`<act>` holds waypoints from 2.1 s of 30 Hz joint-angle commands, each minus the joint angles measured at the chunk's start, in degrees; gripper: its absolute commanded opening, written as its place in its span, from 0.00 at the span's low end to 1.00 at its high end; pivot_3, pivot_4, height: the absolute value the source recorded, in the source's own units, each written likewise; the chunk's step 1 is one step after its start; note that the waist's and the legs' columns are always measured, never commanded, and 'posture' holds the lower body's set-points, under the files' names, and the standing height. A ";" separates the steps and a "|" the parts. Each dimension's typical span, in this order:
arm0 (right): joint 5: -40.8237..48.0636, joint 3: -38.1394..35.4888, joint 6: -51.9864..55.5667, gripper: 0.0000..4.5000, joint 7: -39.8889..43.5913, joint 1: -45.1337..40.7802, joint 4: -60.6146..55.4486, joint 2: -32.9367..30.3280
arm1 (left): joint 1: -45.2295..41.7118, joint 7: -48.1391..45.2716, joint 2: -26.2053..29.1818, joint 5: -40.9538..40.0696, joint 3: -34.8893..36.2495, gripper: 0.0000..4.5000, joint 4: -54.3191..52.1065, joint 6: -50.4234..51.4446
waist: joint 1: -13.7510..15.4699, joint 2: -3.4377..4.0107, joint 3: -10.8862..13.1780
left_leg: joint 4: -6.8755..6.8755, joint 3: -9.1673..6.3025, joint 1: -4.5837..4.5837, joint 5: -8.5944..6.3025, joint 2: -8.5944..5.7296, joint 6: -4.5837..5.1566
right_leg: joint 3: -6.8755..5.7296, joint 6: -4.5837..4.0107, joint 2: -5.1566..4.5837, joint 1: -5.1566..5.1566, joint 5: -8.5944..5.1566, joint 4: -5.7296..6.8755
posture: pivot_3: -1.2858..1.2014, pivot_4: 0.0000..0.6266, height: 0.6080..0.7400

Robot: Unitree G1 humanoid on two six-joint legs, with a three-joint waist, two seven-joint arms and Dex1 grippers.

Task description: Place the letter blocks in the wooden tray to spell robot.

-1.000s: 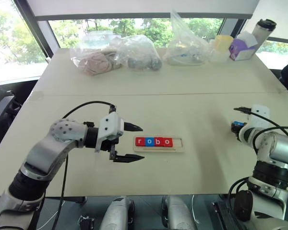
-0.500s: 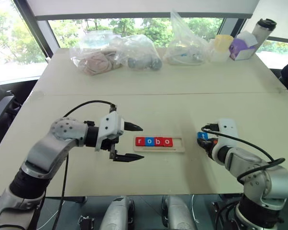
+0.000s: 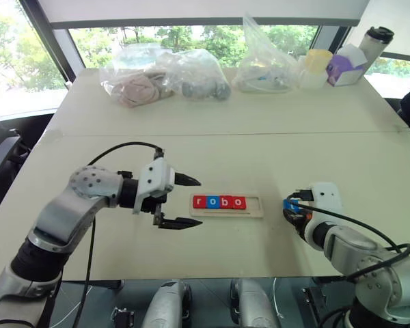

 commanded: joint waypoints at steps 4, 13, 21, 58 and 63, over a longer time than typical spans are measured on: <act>5.86 -1.92 0.42 0.69 -3.86 -1.52 -0.44 -1.85 | -0.79 -0.18 -0.09 -0.09 0.61 1.00 -0.59 -1.13 | 0.02 0.00 0.00 | 0.00 0.00 -0.01 0.00 0.00 0.00 | 0.00 0.00 -0.08 0.00 0.00 -0.01 | 0.52 0.24 1.00; 22.63 0.39 0.42 0.99 5.26 -8.86 4.31 -25.79 | 0.39 -2.88 2.69 -1.85 2.75 1.00 -1.44 -1.32 | -0.08 0.00 0.09 | 0.01 0.05 -0.10 -0.01 -0.02 0.02 | 0.00 -0.01 -0.10 -0.05 -0.01 -0.10 | 0.52 0.24 1.00; 20.04 11.99 -17.54 0.99 39.20 -12.55 13.22 -56.32 | -0.36 -5.43 4.05 0.07 2.13 1.00 1.37 -4.00 | 0.23 -0.06 0.11 | -0.03 -0.10 -0.48 -0.06 0.06 0.13 | -0.21 0.00 0.10 -0.07 0.00 -0.67 | 0.52 0.24 1.00; -23.02 32.38 -76.96 0.60 75.38 -15.60 50.99 -47.40 | -0.14 -3.75 4.81 0.24 3.15 1.00 0.19 -2.84 | 0.03 -0.08 0.11 | 0.17 0.08 -0.15 -0.12 -0.05 0.22 | -0.17 0.22 -0.04 0.26 0.20 -0.58 | 0.52 0.24 1.00; -23.62 32.49 -76.54 0.24 75.19 -15.97 50.49 -46.91 | -0.15 -3.75 4.78 0.25 3.11 1.00 0.24 -2.93 | 0.05 -0.09 0.11 | 0.17 0.08 -0.11 -0.10 -0.05 0.19 | -0.15 0.20 -0.04 0.27 0.21 -0.53 | 0.52 0.24 1.00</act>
